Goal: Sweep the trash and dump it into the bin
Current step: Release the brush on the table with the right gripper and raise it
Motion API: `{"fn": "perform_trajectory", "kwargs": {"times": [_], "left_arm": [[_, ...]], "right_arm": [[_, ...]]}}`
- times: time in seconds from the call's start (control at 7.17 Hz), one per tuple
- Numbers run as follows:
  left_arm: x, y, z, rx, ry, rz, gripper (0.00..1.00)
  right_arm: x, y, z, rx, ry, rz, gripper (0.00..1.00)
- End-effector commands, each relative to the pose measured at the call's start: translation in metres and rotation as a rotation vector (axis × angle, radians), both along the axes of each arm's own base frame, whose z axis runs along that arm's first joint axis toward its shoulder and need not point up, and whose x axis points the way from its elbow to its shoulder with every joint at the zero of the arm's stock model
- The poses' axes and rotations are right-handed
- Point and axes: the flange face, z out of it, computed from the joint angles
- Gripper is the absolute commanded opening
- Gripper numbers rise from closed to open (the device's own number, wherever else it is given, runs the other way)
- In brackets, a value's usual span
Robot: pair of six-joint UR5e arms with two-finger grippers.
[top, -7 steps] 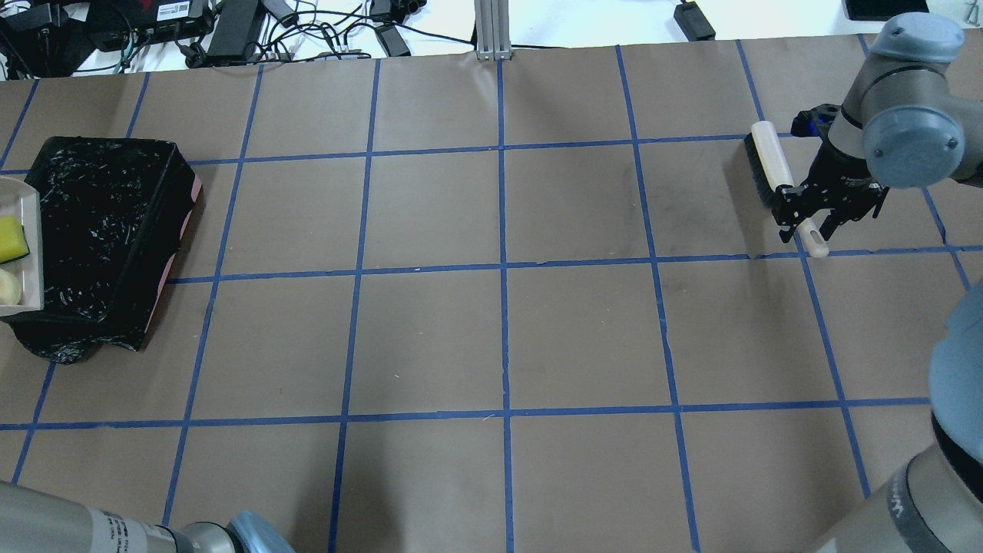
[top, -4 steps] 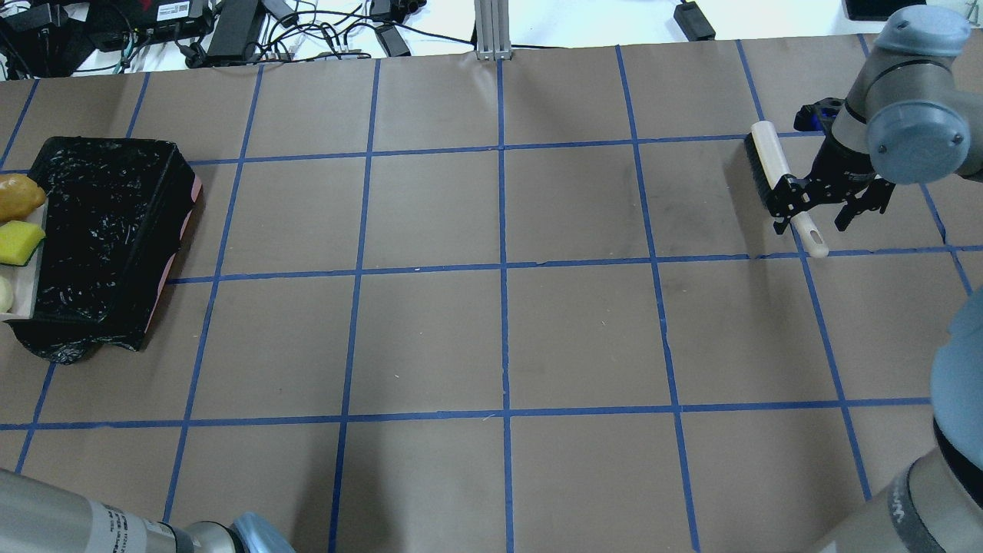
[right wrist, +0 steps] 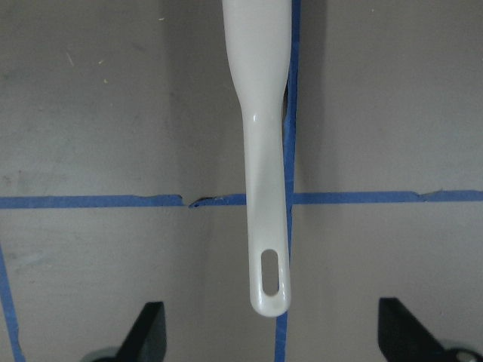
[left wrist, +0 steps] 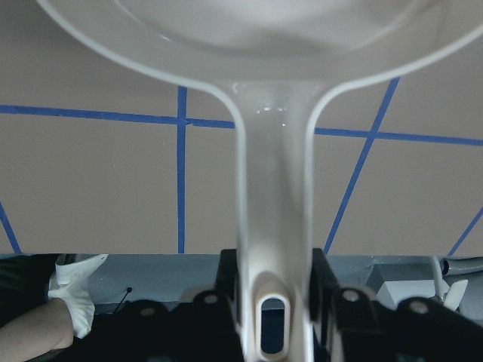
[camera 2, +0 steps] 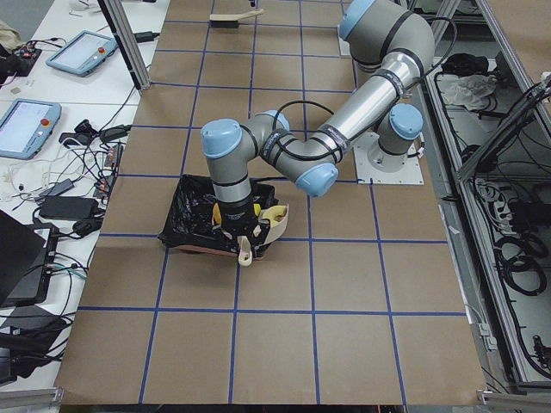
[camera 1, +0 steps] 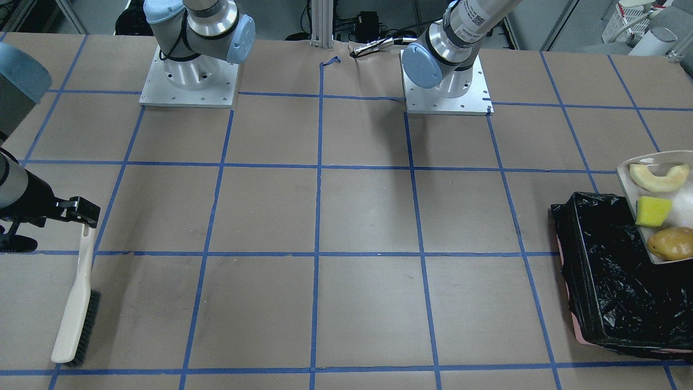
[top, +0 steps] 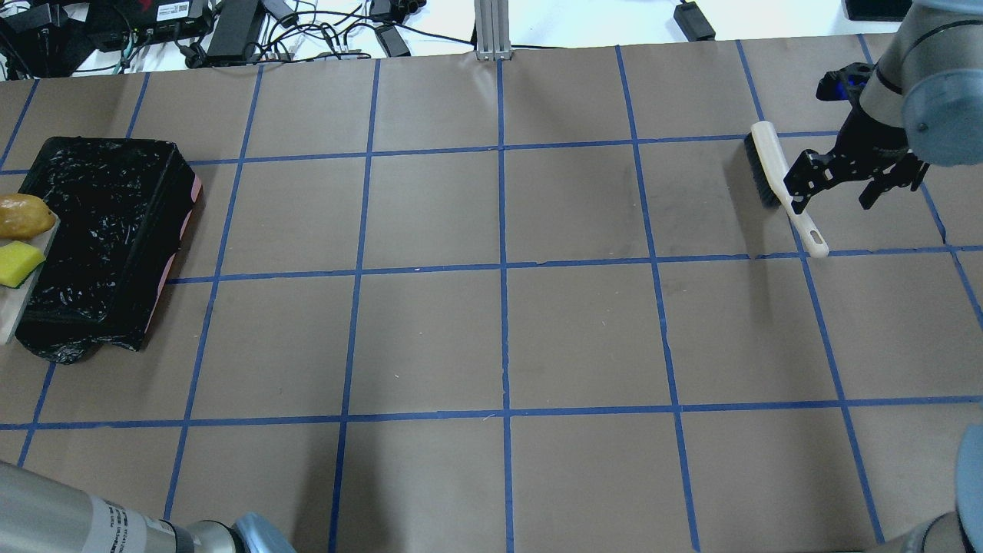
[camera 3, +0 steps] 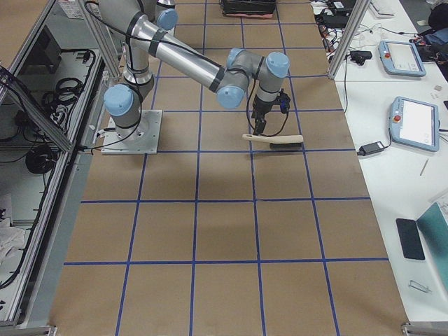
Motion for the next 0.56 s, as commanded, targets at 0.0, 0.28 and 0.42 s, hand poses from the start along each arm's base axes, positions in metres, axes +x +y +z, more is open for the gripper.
{"fn": "perform_trajectory", "kwargs": {"times": [0.0, 0.28, 0.42], "left_arm": [[-0.017, -0.015, 0.006, 0.029, -0.065, -0.053, 0.00], [-0.020, -0.017, 0.008, 0.030, -0.071, -0.058, 0.00], [-0.020, -0.019, 0.014, 0.028, -0.085, -0.060, 0.00]], "right_arm": [[0.012, 0.033, 0.069, -0.056, 0.029, 0.003, 1.00], [0.042, 0.059, 0.117, -0.112, 0.032, 0.038, 1.00], [0.077, 0.059, 0.121, -0.125, 0.033, 0.102, 1.00]]}}
